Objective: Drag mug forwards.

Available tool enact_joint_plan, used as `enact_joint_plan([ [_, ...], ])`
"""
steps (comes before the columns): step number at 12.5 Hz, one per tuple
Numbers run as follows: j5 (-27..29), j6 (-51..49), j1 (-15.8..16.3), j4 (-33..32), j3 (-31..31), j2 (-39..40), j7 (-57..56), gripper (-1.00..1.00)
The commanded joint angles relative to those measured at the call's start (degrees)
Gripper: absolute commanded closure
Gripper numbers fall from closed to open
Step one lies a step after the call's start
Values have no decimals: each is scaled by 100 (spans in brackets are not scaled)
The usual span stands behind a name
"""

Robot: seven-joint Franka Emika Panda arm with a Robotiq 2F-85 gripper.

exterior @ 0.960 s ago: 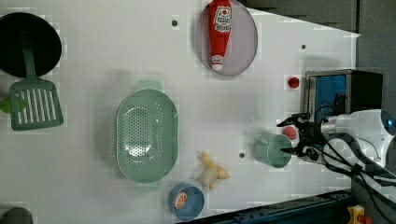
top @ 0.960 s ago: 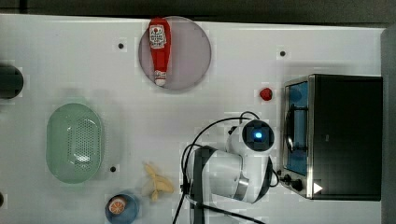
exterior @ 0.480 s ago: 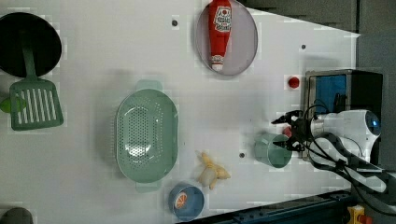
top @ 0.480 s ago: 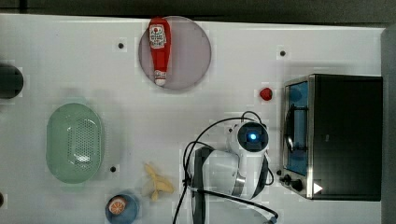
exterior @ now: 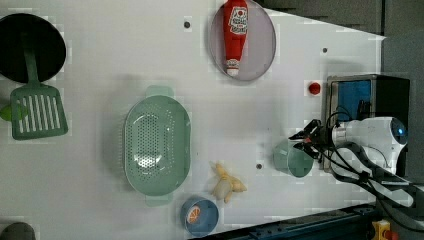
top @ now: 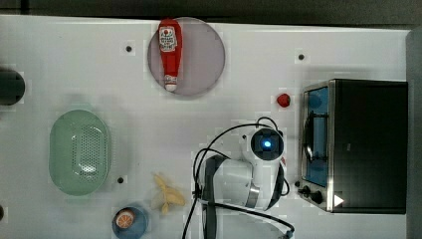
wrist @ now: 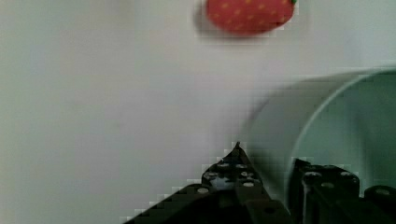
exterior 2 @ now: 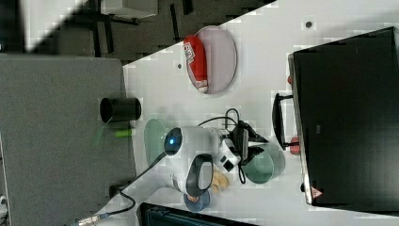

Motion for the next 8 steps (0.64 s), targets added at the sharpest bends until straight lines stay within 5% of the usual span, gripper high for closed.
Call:
enact_joint_plan([
  [1,39,-4,8,297,93,-37,188,65],
  [8,39,-720,24,1829,242,820,188,65],
])
